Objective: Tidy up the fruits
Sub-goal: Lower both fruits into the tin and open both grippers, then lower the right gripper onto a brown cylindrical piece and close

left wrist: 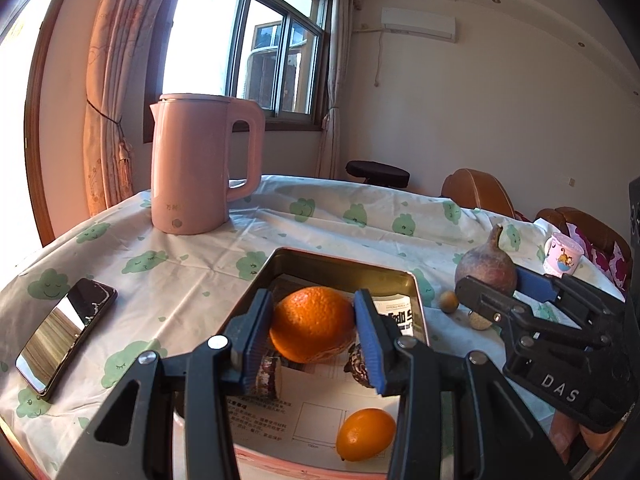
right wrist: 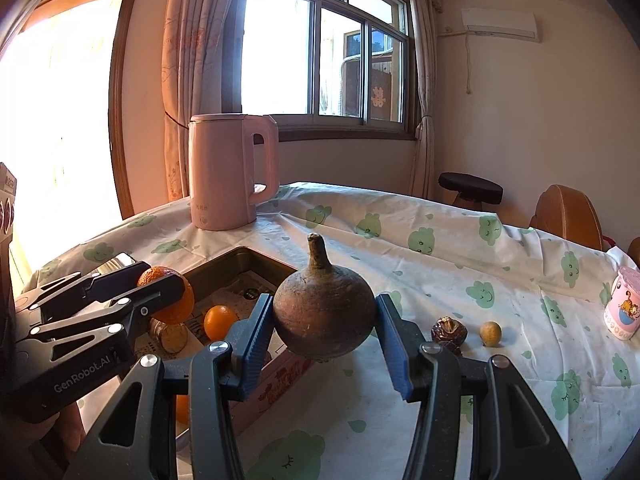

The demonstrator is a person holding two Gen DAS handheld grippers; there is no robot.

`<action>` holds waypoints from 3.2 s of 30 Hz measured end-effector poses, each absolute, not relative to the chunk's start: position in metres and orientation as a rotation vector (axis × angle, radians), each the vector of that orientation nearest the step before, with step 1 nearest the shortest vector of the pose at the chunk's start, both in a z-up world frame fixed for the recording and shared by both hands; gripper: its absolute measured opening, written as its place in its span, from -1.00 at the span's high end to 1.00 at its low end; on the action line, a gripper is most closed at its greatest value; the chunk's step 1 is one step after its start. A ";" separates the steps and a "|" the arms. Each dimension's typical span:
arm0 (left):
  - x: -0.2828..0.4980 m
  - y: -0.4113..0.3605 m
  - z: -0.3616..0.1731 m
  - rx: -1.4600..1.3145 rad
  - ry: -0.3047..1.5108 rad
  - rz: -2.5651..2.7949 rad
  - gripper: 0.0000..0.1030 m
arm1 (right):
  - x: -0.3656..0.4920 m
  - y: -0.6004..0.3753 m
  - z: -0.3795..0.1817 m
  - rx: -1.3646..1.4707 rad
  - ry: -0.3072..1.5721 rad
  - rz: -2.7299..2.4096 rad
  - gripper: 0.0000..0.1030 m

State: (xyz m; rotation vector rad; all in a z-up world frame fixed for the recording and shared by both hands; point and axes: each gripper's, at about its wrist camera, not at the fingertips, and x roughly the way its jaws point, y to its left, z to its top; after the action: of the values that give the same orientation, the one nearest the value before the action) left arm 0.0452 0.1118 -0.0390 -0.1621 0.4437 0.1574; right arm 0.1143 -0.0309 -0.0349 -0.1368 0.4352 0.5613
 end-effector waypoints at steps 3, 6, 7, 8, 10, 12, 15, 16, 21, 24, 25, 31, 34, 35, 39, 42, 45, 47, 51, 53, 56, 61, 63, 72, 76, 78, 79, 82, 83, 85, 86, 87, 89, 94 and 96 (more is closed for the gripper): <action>0.046 0.116 -0.040 -0.167 0.449 0.162 0.16 | 0.116 -0.024 -0.037 -0.146 0.444 0.570 -0.03; 0.046 0.119 -0.041 -0.172 0.455 0.167 0.16 | 0.118 -0.017 -0.040 -0.157 0.452 0.576 -0.03; 0.046 0.120 -0.042 -0.173 0.456 0.168 0.16 | 0.118 -0.014 -0.040 -0.160 0.455 0.579 -0.03; 0.046 0.121 -0.042 -0.175 0.458 0.170 0.16 | 0.118 -0.012 -0.041 -0.163 0.458 0.582 -0.03; 0.047 0.124 -0.043 -0.178 0.464 0.170 0.16 | 0.119 -0.008 -0.043 -0.170 0.463 0.586 -0.03; 0.047 0.125 -0.043 -0.176 0.467 0.172 0.16 | 0.121 -0.002 -0.046 -0.179 0.470 0.590 -0.03; 0.048 0.128 -0.044 -0.182 0.470 0.173 0.16 | 0.124 0.003 -0.050 -0.190 0.484 0.593 -0.03; 0.048 0.129 -0.045 -0.182 0.472 0.173 0.16 | 0.125 0.005 -0.052 -0.190 0.488 0.593 -0.03; 0.050 0.130 -0.048 -0.186 0.485 0.173 0.16 | 0.128 0.010 -0.055 -0.188 0.504 0.595 -0.03; 0.051 0.131 -0.048 -0.187 0.488 0.172 0.16 | 0.130 0.013 -0.057 -0.197 0.511 0.596 -0.03; 0.051 0.131 -0.048 -0.187 0.489 0.171 0.16 | 0.129 0.014 -0.057 -0.200 0.512 0.595 -0.03; 0.052 0.132 -0.049 -0.187 0.500 0.171 0.16 | 0.131 0.017 -0.058 -0.206 0.523 0.595 -0.03; 0.053 0.131 -0.050 -0.185 0.506 0.173 0.15 | 0.133 0.019 -0.060 -0.215 0.536 0.597 -0.03; 0.053 0.132 -0.050 -0.185 0.508 0.174 0.15 | 0.133 0.020 -0.060 -0.218 0.542 0.598 -0.03; 0.054 0.132 -0.051 -0.185 0.513 0.173 0.15 | 0.136 0.023 -0.062 -0.228 0.554 0.603 -0.03; 0.054 0.132 -0.051 -0.186 0.516 0.175 0.15 | 0.136 0.024 -0.063 -0.227 0.560 0.606 -0.03; 0.054 0.132 -0.051 -0.187 0.517 0.177 0.15 | 0.138 0.025 -0.064 -0.227 0.572 0.609 -0.05; 0.054 0.132 -0.052 -0.186 0.518 0.174 0.14 | 0.139 0.024 -0.064 -0.223 0.576 0.602 -0.11; 0.054 0.131 -0.051 -0.181 0.514 0.177 0.13 | 0.140 0.022 -0.064 -0.209 0.574 0.590 -0.18; 0.052 0.130 -0.050 -0.176 0.502 0.180 0.09 | 0.139 0.019 -0.063 -0.197 0.569 0.586 -0.25; 0.050 0.130 -0.047 -0.177 0.491 0.186 -0.11 | 0.139 0.013 -0.061 -0.173 0.559 0.579 -0.29; 0.039 0.132 -0.038 -0.184 0.439 0.193 -0.49 | 0.135 -0.003 -0.057 -0.127 0.525 0.575 -0.38; 0.034 0.133 -0.033 -0.186 0.413 0.208 -0.61 | 0.133 -0.016 -0.055 -0.156 0.506 0.539 -0.38; 0.036 0.120 -0.029 -0.197 0.387 0.208 -0.87 | 0.162 -0.106 -0.047 -0.122 0.535 0.377 -0.39; 0.040 0.111 -0.026 -0.184 0.384 0.197 -0.87 | 0.166 -0.120 -0.052 -0.142 0.549 0.360 -0.39; 0.043 0.106 -0.024 -0.185 0.382 0.184 -0.88 | 0.168 -0.124 -0.056 -0.144 0.569 0.363 -0.39; 0.044 0.102 -0.023 -0.182 0.383 0.178 -0.90 | 0.169 -0.124 -0.059 -0.146 0.582 0.367 -0.39; 0.048 0.091 -0.021 -0.161 0.384 0.161 -0.91 | 0.174 -0.119 -0.066 -0.145 0.629 0.403 -0.38; 0.050 0.087 -0.021 -0.154 0.386 0.153 -0.91 | 0.176 -0.115 -0.068 -0.151 0.643 0.414 -0.34; 0.052 0.080 -0.020 -0.139 0.390 0.138 -0.91 | 0.179 -0.105 -0.070 -0.180 0.658 0.430 -0.30; 0.053 0.076 -0.019 -0.131 0.393 0.131 -0.91 | 0.181 -0.100 -0.072 -0.192 0.667 0.443 -0.29; 0.054 0.073 -0.019 -0.123 0.396 0.123 -0.91 | 0.184 -0.096 -0.073 -0.202 0.685 0.458 -0.29; 0.057 0.066 -0.018 -0.106 0.399 0.112 -0.91 | 0.191 -0.090 -0.077 -0.214 0.713 0.471 -0.13; 0.070 0.052 -0.021 -0.086 0.430 0.082 -0.91 | 0.211 -0.089 -0.091 -0.188 0.824 0.512 0.25; 0.076 0.044 -0.024 -0.079 0.448 0.069 -0.91 | 0.211 -0.095 -0.089 -0.156 0.816 0.524 0.27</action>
State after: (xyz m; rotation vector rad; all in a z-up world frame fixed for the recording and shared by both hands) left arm 0.0761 0.0444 -0.0236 -0.0791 0.4480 0.0691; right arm 0.2113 -0.0946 -0.0888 -0.1563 0.8157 0.5237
